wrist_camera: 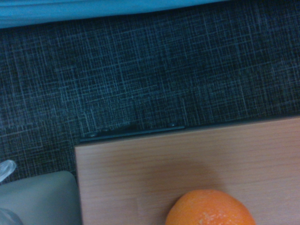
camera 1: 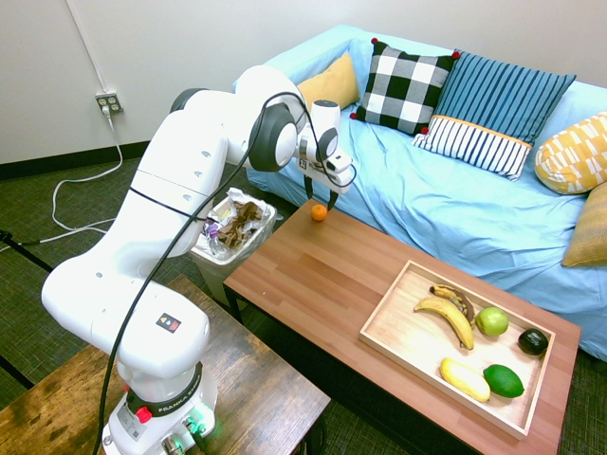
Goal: Put the tangerine in the tray
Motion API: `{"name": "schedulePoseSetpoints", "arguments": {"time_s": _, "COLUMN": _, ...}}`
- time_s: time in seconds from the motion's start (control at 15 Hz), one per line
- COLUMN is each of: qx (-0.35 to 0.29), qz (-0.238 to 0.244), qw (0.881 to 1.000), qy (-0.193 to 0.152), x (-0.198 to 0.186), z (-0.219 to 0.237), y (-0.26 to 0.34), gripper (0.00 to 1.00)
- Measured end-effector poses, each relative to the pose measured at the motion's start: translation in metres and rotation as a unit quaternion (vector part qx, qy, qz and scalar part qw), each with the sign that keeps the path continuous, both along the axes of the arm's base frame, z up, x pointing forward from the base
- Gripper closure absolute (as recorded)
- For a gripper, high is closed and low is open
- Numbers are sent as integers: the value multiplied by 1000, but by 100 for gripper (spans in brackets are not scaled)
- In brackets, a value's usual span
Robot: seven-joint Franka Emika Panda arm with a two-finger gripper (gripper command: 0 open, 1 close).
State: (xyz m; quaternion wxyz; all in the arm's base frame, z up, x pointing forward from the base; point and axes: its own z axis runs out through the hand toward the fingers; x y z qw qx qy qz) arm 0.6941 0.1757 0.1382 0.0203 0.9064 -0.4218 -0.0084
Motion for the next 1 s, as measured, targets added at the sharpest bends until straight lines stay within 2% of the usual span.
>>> {"name": "schedulePoseSetpoints", "arguments": {"time_s": 0.2, "qx": -4, "qz": -7, "qw": 1000, "qy": 13, "x": 5, "z": -17, "y": -6, "gripper": 0}}
{"name": "schedulePoseSetpoints", "arguments": {"time_s": 0.27, "qx": -4, "qz": -9, "qw": 1000, "qy": 18, "x": 6, "z": -21, "y": -8, "gripper": 100}}
{"name": "schedulePoseSetpoints", "arguments": {"time_s": 1.0, "qx": 3, "qz": -9, "qw": 1000, "qy": 30, "x": 7, "z": -31, "y": -8, "gripper": 100}}
